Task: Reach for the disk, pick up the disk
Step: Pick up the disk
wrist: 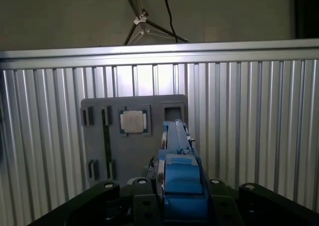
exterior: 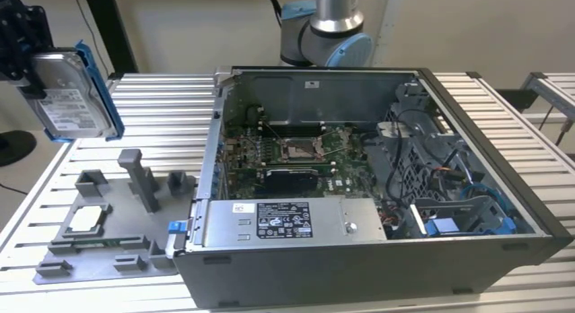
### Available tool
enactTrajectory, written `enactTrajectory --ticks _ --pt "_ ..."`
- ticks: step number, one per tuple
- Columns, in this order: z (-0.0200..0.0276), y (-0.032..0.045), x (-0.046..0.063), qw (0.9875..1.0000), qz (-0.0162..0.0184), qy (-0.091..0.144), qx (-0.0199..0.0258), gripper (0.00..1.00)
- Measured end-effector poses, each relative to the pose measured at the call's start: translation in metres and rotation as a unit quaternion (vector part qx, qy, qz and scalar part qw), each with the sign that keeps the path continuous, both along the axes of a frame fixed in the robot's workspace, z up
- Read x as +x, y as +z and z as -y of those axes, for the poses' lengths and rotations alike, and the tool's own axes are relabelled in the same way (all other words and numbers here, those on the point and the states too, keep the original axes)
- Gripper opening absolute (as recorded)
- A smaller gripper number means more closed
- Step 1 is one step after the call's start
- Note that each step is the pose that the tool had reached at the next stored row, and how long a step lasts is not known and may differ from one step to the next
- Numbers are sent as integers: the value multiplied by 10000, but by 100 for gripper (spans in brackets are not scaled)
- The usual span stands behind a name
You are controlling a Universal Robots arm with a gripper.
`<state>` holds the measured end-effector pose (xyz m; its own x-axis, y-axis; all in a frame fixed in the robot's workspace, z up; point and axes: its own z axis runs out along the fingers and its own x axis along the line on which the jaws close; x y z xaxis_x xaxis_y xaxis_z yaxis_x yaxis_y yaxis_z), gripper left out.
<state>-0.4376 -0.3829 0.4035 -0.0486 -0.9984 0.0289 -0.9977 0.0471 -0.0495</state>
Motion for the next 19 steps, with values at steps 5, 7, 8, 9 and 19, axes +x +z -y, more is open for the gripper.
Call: enactTrajectory --ticks 5,7,8,9,19 --pt "0 39 0 10000 0 0 -3 0" --pt "0 57 0 10000 0 0 -3 0" --pt "0 65 0 10000 0 0 -3 0" --pt "0 73 0 10000 -1 0 -3 0" --pt "0 159 0 10000 0 0 -4 0"
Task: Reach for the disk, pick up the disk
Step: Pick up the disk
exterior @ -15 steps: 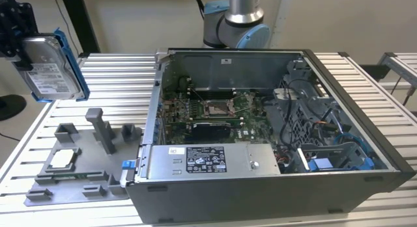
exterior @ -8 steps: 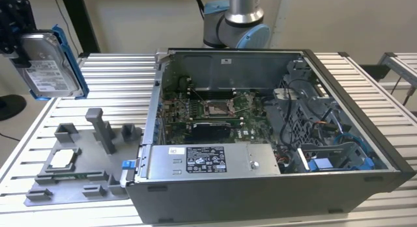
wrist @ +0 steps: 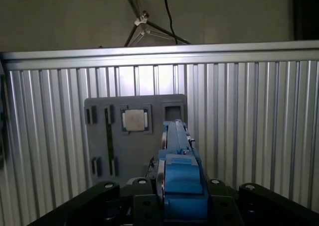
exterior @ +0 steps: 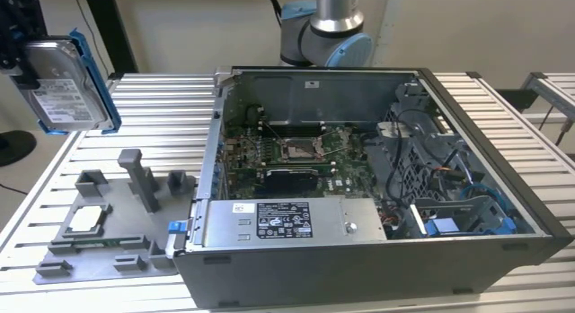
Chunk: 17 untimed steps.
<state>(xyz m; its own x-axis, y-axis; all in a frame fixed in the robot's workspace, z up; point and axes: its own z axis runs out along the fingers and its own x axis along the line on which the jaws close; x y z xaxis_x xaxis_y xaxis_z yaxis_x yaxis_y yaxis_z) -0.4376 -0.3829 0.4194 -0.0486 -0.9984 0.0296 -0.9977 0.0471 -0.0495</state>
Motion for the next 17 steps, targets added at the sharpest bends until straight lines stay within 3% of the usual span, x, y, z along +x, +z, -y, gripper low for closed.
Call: enactTrajectory --ticks 11,17 --pt "0 79 0 10000 0 0 -1 0" --pt "0 159 0 10000 0 0 -1 0"
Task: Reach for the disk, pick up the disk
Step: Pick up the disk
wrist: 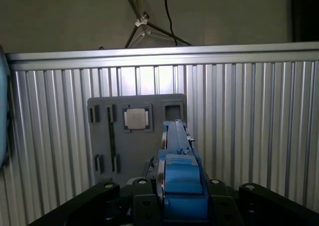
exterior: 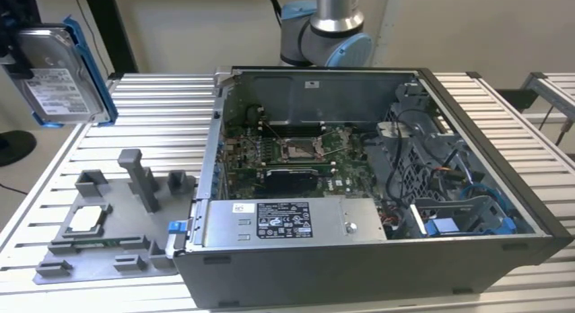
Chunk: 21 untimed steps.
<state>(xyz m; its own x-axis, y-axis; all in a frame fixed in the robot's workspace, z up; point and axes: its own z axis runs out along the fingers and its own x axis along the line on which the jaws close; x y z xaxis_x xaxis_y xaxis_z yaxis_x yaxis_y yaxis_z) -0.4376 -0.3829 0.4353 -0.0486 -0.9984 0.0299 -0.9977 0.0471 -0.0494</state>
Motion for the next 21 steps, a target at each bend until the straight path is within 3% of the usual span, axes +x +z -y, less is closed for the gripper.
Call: enactTrajectory --ticks 9,21 --pt "0 229 0 10000 1 0 1 0" --pt "0 428 -5 10000 1 0 0 0"
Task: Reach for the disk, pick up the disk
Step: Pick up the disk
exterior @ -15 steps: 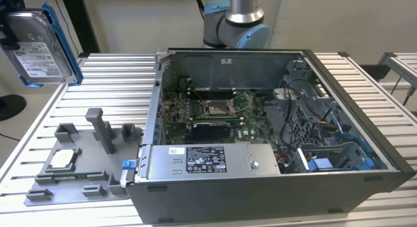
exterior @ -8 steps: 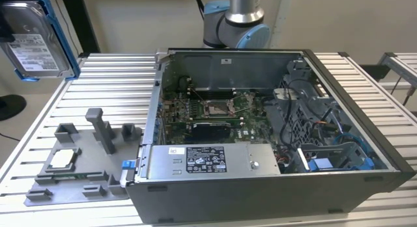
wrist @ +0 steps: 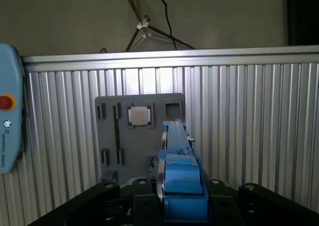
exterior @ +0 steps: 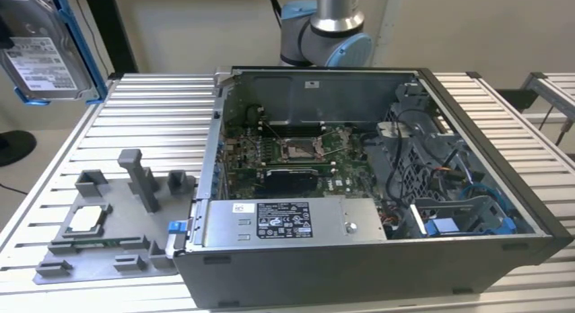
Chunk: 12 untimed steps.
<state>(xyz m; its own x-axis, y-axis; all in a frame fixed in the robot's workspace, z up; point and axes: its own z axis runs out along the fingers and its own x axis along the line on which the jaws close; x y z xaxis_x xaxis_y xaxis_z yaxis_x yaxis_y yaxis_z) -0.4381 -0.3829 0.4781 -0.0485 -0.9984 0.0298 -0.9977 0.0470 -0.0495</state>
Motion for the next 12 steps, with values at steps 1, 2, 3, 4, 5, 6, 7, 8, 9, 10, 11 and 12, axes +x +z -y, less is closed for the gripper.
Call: enactTrajectory --ticks 1,2,3,4,5,6,7,8,9,10,11,12 --pt "0 34 0 10000 0 0 0 0" --pt "0 67 -1 10000 -1 0 0 0" --pt "0 97 -2 10000 0 0 0 0" --pt "0 126 -2 10000 0 0 0 0" --pt "0 152 -2 10000 0 0 0 0" --pt "0 173 -2 10000 0 0 0 0" --pt "0 189 -3 10000 0 0 0 0" --pt "0 197 -4 10000 0 0 0 0" --pt "0 198 -4 10000 0 0 0 0" --pt "0 197 -5 10000 1 0 0 0" --pt "0 197 -5 10000 1 0 0 0" --pt "0 198 -5 10000 0 0 0 0"
